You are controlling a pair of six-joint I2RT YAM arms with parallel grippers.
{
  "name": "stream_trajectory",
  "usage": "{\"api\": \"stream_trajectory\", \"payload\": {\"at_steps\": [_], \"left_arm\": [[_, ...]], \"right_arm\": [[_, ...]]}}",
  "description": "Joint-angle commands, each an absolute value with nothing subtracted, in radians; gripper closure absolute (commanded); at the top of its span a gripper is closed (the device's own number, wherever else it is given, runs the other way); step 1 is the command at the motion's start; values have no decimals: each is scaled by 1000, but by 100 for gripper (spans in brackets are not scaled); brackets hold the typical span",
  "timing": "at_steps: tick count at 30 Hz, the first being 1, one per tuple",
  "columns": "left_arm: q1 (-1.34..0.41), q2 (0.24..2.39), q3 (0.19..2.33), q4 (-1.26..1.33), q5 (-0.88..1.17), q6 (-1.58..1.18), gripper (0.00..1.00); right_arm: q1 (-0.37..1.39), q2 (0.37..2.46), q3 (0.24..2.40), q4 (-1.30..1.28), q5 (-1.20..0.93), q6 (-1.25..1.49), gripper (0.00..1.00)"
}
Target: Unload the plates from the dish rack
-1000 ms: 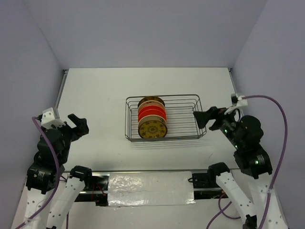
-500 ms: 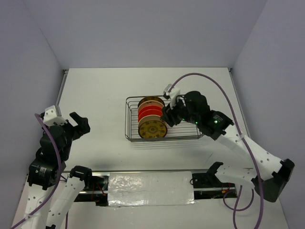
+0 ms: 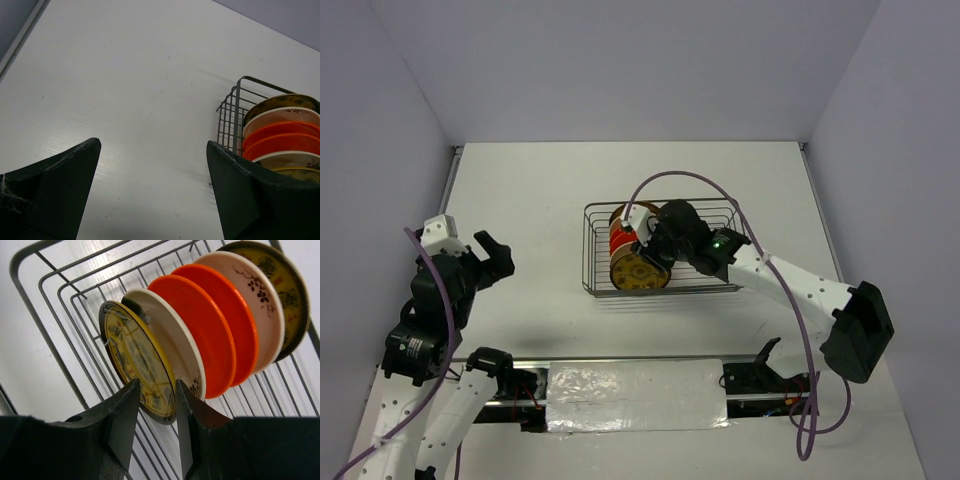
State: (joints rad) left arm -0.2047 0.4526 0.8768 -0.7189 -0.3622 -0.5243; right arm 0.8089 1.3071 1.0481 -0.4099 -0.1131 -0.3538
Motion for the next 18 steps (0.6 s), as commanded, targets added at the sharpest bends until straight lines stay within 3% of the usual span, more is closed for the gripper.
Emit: {"api": "stream_trajectory", "payload": {"at_steps": [1,10,14,16,18], "left_arm": [[-209,462,881,-663,-330,-503,1],[-210,483,876,-649,-291,-486,0],[-212,483,876,-646,-285,-483,0],[-212,482,874,-644,-282,-482,1],[-212,485,874,-643,-278,-480,1]], "right_arm": [[821,1345,1046,-321,-94,-390,57],[821,1442,1034,-247,-100,-414,59],[822,1465,1006,-230,-107,-411,69],[825,1460,997,-221,-103,-413,83],[828,1438,996,-218,-97,-411,88]]}}
